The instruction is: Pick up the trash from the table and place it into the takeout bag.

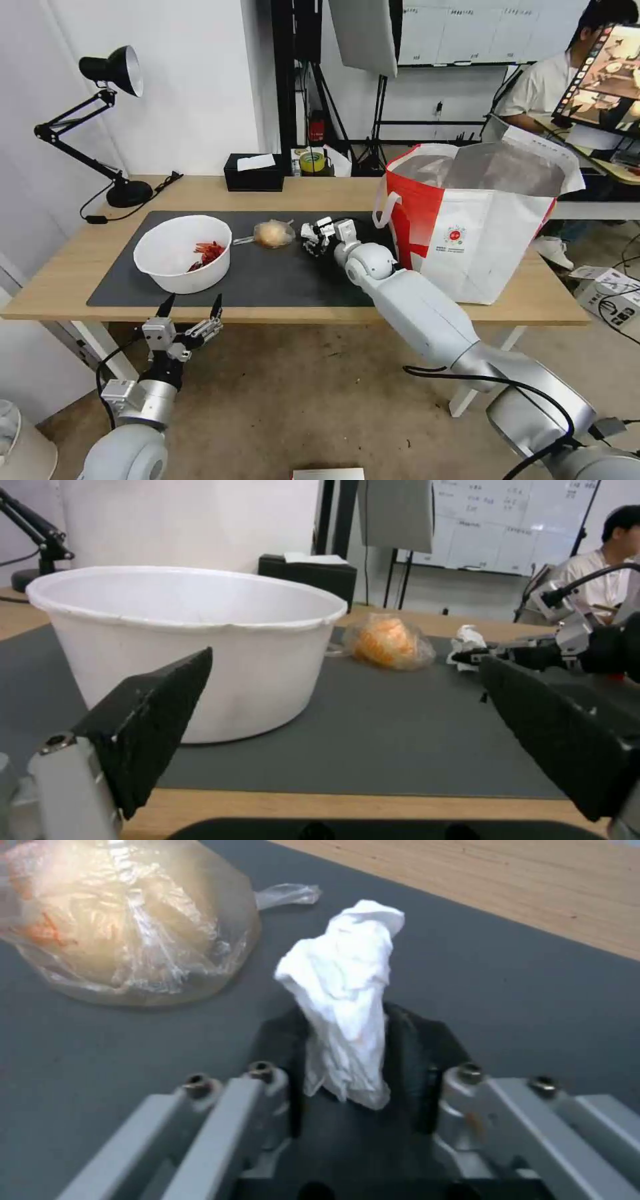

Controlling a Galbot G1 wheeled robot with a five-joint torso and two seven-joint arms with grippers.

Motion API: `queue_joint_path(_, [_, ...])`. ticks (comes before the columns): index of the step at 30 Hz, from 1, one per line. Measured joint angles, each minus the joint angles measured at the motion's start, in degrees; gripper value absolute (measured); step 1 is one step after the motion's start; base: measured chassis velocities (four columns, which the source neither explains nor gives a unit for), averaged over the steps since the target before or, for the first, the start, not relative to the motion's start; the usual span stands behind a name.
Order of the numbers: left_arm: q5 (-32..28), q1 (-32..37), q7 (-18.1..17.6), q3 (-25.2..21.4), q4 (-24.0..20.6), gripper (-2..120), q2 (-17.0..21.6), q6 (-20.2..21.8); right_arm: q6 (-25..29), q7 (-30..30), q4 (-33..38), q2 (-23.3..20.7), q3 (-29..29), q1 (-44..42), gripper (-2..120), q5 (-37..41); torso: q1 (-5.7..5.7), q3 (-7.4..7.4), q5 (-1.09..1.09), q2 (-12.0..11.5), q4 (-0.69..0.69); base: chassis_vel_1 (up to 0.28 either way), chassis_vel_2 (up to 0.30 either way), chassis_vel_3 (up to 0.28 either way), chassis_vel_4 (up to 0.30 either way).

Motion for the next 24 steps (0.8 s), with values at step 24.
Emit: queue_joint_path(24, [0.0,0.3,-0.2,-0.3,-1.1,100,0.3,-0.1,0.1,3.0,20.6,-9.1,4.0,-8.7,0,0.6,0.00,-0.01,0.00,0.0,0.00,0.000,0.000,0.000,0.000])
